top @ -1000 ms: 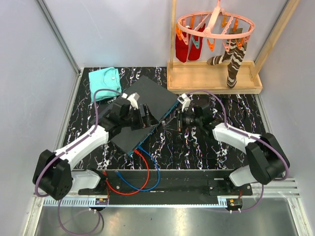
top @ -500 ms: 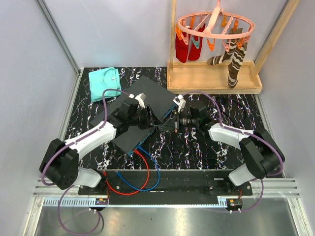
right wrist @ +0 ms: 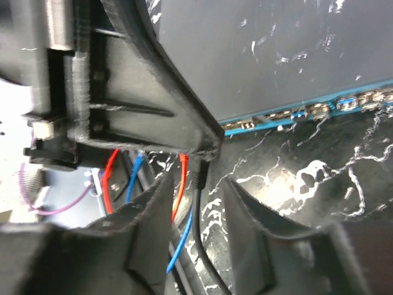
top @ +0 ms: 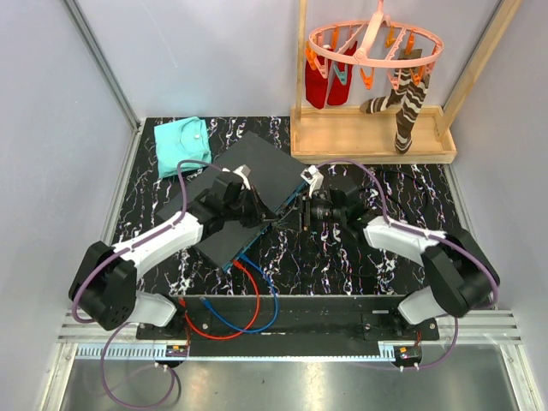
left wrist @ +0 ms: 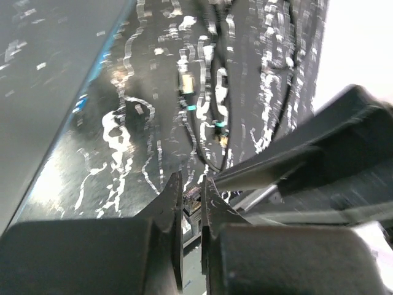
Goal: Insert the plug into the switch port
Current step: Pick up the connector from the center of the board.
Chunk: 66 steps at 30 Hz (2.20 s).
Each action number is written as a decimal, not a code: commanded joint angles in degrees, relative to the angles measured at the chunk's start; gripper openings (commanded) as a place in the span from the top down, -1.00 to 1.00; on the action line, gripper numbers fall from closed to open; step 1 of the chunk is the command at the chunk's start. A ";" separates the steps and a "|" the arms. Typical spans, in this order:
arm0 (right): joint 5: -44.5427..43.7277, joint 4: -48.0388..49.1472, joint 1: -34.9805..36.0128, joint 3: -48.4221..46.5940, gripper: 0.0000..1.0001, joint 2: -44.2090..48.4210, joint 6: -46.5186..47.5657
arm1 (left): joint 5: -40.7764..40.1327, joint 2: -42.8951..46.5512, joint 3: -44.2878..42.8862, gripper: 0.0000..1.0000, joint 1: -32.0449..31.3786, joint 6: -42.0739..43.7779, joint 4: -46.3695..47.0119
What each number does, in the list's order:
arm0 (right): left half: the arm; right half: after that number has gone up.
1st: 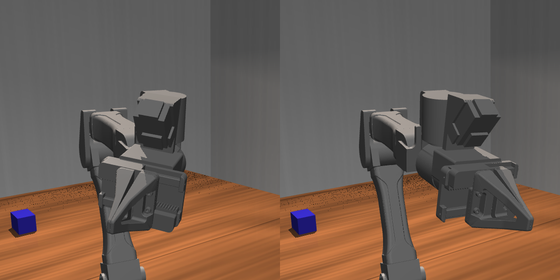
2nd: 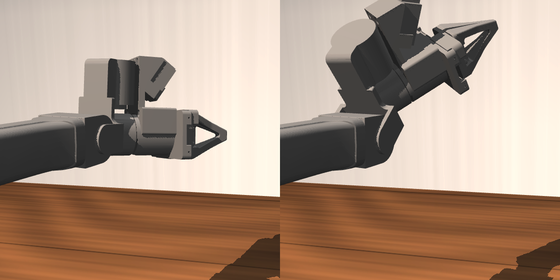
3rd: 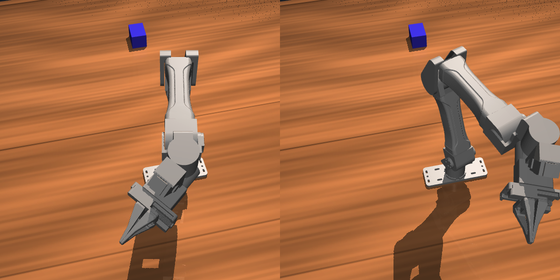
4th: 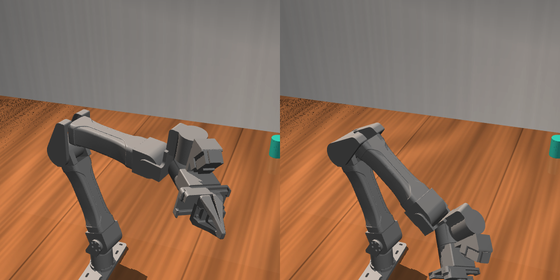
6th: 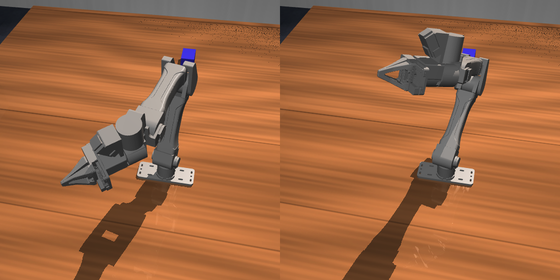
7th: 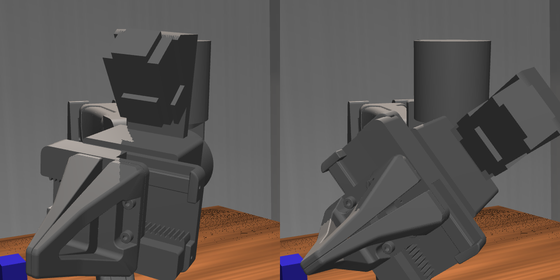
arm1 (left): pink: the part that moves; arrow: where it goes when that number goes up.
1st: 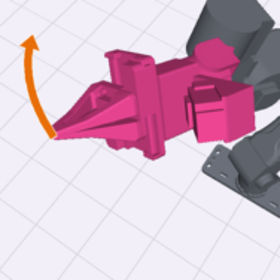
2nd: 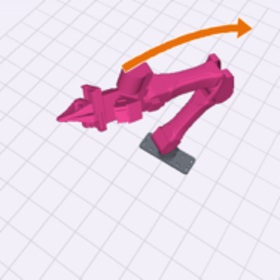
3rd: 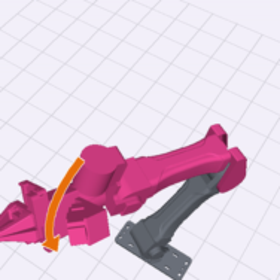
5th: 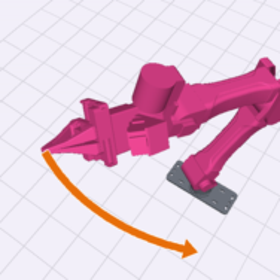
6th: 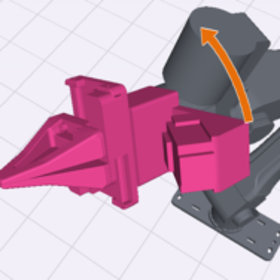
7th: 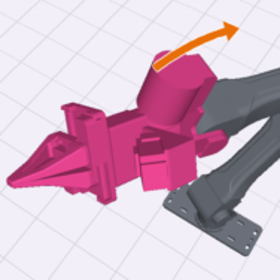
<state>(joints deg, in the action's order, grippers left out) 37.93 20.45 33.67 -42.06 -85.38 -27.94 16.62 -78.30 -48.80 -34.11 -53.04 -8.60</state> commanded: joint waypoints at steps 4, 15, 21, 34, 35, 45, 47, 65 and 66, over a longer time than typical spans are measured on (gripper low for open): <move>-25.05 -10.85 7.89 -2.23 -0.16 13.66 13.86 | -8.53 4.03 -2.09 1.00 -0.26 -9.09 -9.77; -43.11 -15.35 20.64 -3.90 -0.17 11.65 20.29 | -11.44 4.74 -3.41 1.00 -0.35 -13.67 -12.76; -45.58 -13.95 23.02 -5.83 -0.13 7.35 20.74 | -11.35 4.39 -3.50 1.00 -0.35 -14.73 -12.58; -45.58 -12.71 24.07 -8.82 0.24 1.80 21.35 | -11.09 4.39 -3.68 1.00 -0.26 -15.17 -12.58; -45.49 -12.89 24.16 -8.91 0.28 1.45 21.18 | -11.09 4.47 -3.68 1.00 -0.34 -15.17 -12.58; -44.35 -13.59 24.34 -9.09 1.00 0.57 21.88 | -12.84 5.44 -2.97 0.68 -0.26 -12.98 -12.49; -43.65 -13.24 24.34 -8.56 1.00 0.22 22.23 | -15.03 6.40 -2.97 0.41 0.18 -10.53 -13.46; -29.93 -5.33 24.60 -5.31 1.00 -9.45 27.68 | -18.56 2.38 -8.06 -0.98 27.77 24.80 -15.40; -29.76 -5.33 24.77 -5.48 1.00 -9.71 29.42 | -18.56 1.06 -8.94 -0.98 28.39 25.61 -15.13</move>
<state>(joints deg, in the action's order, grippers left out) 4.86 10.48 57.76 -47.46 -94.21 -2.00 -0.95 -72.75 -53.39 -8.27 -36.95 -26.04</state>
